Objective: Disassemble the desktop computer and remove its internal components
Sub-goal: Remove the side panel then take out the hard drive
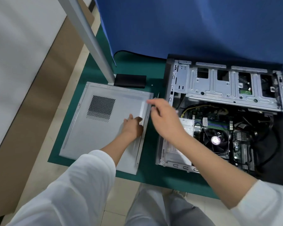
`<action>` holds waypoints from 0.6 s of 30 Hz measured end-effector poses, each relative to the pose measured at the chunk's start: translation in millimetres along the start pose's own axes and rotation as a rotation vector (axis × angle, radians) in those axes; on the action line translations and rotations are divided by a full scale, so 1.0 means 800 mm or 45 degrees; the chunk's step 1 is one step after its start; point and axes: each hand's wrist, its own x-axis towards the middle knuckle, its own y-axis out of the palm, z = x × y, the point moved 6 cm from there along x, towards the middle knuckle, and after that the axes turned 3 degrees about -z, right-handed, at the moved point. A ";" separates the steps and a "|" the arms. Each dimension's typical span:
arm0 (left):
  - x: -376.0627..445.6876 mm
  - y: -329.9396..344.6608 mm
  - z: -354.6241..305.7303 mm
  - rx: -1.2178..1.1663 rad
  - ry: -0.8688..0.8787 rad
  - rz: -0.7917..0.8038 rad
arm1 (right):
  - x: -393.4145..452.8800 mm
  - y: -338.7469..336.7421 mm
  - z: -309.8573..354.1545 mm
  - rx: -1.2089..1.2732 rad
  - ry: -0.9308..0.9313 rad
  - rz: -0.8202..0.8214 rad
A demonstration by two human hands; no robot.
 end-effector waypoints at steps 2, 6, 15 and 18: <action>0.005 -0.005 -0.014 -0.120 0.058 -0.056 | 0.002 -0.038 -0.016 -0.447 -0.166 -0.192; 0.020 -0.008 -0.042 -0.325 0.025 -0.058 | -0.002 -0.052 -0.083 -0.706 0.186 -0.089; 0.069 -0.030 -0.080 -0.244 -0.011 -0.133 | 0.004 -0.047 -0.105 -0.638 0.291 -0.170; 0.076 -0.029 -0.085 -0.173 -0.044 -0.107 | 0.006 -0.046 -0.108 -0.647 0.297 -0.172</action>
